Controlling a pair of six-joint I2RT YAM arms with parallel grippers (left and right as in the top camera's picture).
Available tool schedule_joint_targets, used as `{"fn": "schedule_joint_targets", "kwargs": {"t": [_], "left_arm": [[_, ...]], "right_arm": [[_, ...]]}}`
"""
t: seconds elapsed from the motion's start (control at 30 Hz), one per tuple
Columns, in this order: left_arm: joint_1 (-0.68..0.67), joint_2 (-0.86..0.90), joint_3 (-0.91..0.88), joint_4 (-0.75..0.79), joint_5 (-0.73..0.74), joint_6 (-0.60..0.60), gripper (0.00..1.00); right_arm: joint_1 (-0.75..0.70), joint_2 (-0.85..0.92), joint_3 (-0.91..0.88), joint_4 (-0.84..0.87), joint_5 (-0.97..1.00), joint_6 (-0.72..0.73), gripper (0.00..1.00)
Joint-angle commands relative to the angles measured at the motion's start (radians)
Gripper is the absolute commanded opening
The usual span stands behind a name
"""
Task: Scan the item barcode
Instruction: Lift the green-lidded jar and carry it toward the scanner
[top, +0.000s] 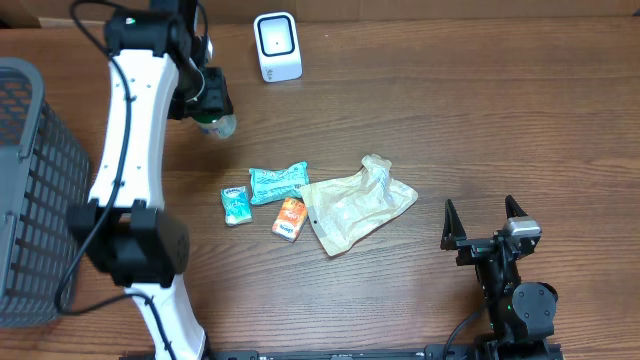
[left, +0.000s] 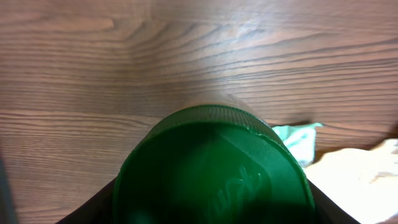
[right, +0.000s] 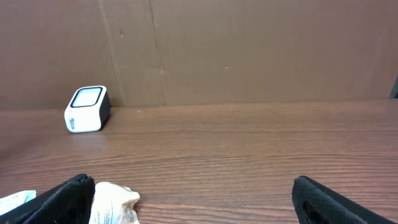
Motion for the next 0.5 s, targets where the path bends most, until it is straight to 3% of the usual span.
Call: {"fn": "schedule_joint_targets", "kwargs": {"t": [0.0,0.47], "left_arm": [[-0.008,0.076,0.002,0.011,-0.019,-0.026,0.49],[-0.036,0.242,0.002,0.01,-0.009,-0.033,0.49]], "right_arm": [[-0.003,-0.007,-0.01,0.004,0.009,-0.002,1.0],[-0.003,-0.007,-0.01,0.004,0.009,-0.002,1.0]]}}
